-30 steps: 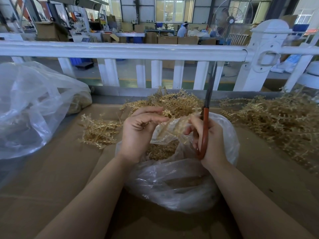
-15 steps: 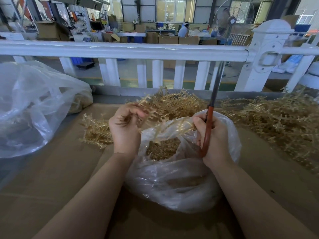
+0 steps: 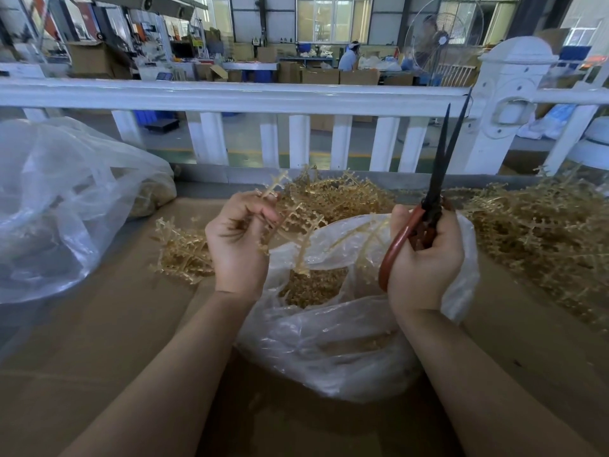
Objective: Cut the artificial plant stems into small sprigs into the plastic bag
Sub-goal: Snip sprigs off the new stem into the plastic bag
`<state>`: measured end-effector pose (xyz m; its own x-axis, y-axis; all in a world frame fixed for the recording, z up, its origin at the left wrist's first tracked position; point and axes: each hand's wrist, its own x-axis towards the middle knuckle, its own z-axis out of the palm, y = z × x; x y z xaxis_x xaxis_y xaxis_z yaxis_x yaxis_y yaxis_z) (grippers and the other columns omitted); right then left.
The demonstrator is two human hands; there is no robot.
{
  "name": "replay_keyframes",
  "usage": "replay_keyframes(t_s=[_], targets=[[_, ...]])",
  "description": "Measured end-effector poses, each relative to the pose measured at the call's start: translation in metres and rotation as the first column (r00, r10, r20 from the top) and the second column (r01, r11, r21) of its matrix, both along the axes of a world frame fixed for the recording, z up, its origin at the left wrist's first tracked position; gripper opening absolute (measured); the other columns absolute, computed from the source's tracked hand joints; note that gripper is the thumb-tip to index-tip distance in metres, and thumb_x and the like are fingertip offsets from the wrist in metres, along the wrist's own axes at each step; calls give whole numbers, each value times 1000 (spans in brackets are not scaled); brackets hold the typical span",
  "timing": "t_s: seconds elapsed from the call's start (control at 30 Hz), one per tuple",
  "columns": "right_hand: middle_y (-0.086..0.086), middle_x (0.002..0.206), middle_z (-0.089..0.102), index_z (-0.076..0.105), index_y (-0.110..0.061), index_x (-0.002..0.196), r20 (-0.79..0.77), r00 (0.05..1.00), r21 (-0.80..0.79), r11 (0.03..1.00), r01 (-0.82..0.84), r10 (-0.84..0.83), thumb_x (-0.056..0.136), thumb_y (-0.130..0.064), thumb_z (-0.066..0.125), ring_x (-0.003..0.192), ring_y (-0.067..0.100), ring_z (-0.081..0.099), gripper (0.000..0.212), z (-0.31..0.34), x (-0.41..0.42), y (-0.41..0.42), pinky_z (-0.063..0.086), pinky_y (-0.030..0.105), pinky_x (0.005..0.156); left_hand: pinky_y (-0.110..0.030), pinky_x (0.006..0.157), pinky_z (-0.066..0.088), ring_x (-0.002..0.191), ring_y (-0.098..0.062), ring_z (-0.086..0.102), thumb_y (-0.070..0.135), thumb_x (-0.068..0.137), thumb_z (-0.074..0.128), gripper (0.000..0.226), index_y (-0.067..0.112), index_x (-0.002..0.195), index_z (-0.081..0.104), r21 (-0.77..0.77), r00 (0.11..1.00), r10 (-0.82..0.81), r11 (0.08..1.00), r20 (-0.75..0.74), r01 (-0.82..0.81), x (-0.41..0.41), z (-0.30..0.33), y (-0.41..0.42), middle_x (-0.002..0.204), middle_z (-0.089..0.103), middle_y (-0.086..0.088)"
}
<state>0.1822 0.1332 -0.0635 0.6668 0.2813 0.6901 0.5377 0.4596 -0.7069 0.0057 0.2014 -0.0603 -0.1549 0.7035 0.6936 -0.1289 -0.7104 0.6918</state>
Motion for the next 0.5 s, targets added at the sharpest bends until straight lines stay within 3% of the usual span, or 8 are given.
replay_keyframes(t_s=[0.03,0.1,0.2,0.33,0.43,0.5], targets=[[-4,81,61,63,-8,97,31,999,-14,1000,16,-15,95,-25,66,81,15,64,17,-1,2,1,53,27,74,-30,87,52,83,-23,61,-24,87,52,43,16,76,63,14,1000,-2,1000,-28,2,1,0,-1,79,61,-9],[-3,88,59,67,-6,103,99,991,-74,993,96,-89,95,-25,61,86,29,62,22,-2,5,3,51,33,74,-34,84,53,76,-24,58,-26,86,51,47,18,77,62,45,997,-2,999,-71,5,2,0,-3,77,60,-8],[-4,87,55,68,-1,101,216,956,-135,964,230,-198,93,-29,58,86,26,57,31,-2,6,4,47,30,71,-33,71,52,75,-19,58,-27,85,46,50,20,76,61,59,991,30,998,-130,-22,4,-1,-4,77,61,-3],[-10,76,63,67,-10,99,131,976,-284,950,-133,176,94,-27,70,73,11,63,18,-1,3,0,52,26,68,-28,69,48,75,-14,58,-21,87,42,47,21,79,60,43,976,31,999,-215,-22,5,-4,-3,79,60,-3],[-5,59,62,67,-12,87,-44,860,-462,753,-469,509,88,-43,71,53,5,58,31,1,1,-3,45,19,54,-50,75,53,81,-28,60,-9,93,43,40,27,86,59,-49,967,-6,999,-254,-7,7,-5,-5,85,60,-5],[1,63,69,70,-12,85,-87,799,-531,651,-543,595,82,-54,69,52,7,60,42,2,1,-3,47,20,53,-58,80,51,85,-31,60,1,94,45,29,27,89,58,-56,960,-11,998,-280,-5,9,-4,-8,88,60,-3]])
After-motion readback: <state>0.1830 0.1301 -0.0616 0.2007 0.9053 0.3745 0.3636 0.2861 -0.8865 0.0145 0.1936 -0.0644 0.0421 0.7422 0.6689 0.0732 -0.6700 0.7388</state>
